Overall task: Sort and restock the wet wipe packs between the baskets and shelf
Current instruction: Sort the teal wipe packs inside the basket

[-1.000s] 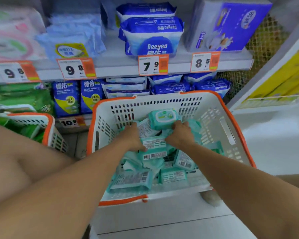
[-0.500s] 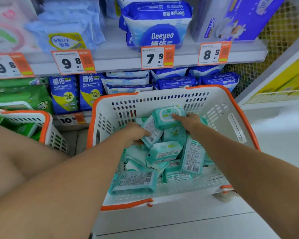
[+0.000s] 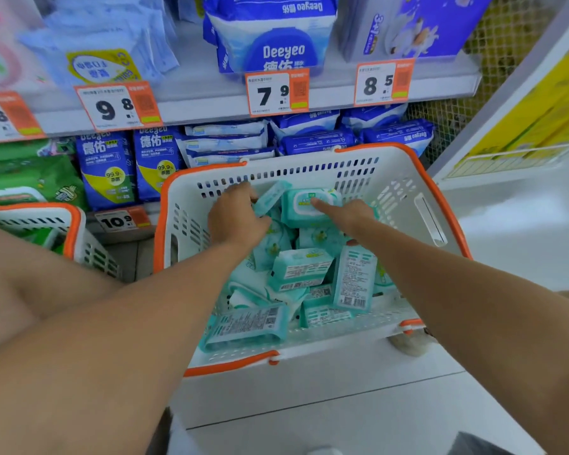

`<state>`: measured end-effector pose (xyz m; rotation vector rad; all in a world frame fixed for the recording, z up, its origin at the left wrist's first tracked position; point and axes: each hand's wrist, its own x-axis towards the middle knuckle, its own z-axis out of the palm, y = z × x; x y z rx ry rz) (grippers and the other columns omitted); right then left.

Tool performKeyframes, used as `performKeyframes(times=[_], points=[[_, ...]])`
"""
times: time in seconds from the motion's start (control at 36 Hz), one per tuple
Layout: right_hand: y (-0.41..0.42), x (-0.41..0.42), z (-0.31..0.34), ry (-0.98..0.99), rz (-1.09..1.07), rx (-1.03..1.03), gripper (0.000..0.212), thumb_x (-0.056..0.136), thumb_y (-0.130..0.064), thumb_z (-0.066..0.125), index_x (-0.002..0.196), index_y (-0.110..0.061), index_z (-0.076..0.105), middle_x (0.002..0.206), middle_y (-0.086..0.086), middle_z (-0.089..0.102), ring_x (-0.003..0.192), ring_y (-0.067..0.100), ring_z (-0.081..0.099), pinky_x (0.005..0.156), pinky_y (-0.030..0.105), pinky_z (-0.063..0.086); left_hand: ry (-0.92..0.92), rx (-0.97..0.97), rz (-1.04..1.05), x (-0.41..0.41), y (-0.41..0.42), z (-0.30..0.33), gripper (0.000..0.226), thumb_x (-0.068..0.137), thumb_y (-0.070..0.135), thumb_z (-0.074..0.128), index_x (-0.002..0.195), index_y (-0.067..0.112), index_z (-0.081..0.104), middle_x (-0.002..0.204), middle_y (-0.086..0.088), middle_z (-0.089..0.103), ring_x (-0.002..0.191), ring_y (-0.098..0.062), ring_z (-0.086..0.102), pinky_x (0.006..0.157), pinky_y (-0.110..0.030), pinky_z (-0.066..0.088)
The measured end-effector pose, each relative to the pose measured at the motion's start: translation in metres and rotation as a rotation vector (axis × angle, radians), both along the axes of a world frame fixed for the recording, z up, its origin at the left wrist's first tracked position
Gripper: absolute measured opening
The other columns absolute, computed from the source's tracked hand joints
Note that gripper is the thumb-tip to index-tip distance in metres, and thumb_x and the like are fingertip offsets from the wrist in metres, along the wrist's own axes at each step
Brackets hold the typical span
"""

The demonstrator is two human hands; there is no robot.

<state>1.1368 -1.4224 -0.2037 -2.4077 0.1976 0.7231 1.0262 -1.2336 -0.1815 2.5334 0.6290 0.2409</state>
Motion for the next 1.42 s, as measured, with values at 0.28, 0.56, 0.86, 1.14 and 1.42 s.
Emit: performKeyframes(times=[0.28,0.56,0.86,1.14,1.42], points=[[-0.049,0.001,0.002,0.044,0.397,-0.350,0.052,0.083,-0.023,0.070,0.130,-0.009,0.053,0.126,0.014,0.055,0.110,0.032,0.058,0.085,0.039,0.055,0.693,-0.173,-0.376,-0.024,0.003,-0.020,0.050,0.065,0.041,0.089,0.097,0.020,0.056,0.122,-0.003,0.029,0.102,-0.021,0.044,0.089,-0.029,0.040],[-0.029,-0.002,0.007,-0.292,0.494,-0.166,0.024,0.072,-0.017,0.072,0.094,-0.013,0.066,0.099,0.008,0.065,0.089,0.027,0.063,0.077,0.038,0.056,0.641,-0.252,-0.108,-0.002,0.007,-0.028,0.097,0.070,0.029,0.089,0.146,0.013,0.030,0.145,-0.012,0.035,0.121,-0.026,0.046,0.095,-0.032,0.043],[0.039,-0.058,0.020,-0.558,1.018,-0.614,0.032,0.090,-0.015,0.051,0.062,-0.019,0.035,0.065,-0.001,0.044,0.068,0.022,0.050,0.072,0.032,0.045,0.782,-0.448,-0.034,-0.033,0.028,-0.048,0.051,0.080,0.023,0.080,0.126,0.017,0.060,0.122,-0.008,0.062,0.111,-0.028,0.059,0.100,-0.043,0.051],[0.064,-0.084,0.013,-0.140,1.423,-0.616,0.067,0.072,-0.061,0.078,0.119,-0.017,0.058,0.091,-0.005,0.051,0.103,0.023,0.062,0.075,0.035,0.046,0.626,-0.749,0.090,-0.028,0.042,-0.046,0.062,0.076,0.033,0.085,0.128,0.012,0.060,0.128,-0.006,0.063,0.114,-0.024,0.061,0.103,-0.038,0.049],[0.017,-0.090,-0.033,-0.129,1.170,-0.654,0.084,0.049,-0.070,0.085,0.113,-0.019,0.063,0.099,-0.004,0.065,0.097,0.022,0.065,0.080,0.035,0.049,0.787,-0.509,-0.126,-0.030,0.038,-0.046,0.093,0.053,0.013,0.096,0.137,0.015,0.055,0.133,-0.004,0.060,0.118,-0.023,0.057,0.102,-0.033,0.048]])
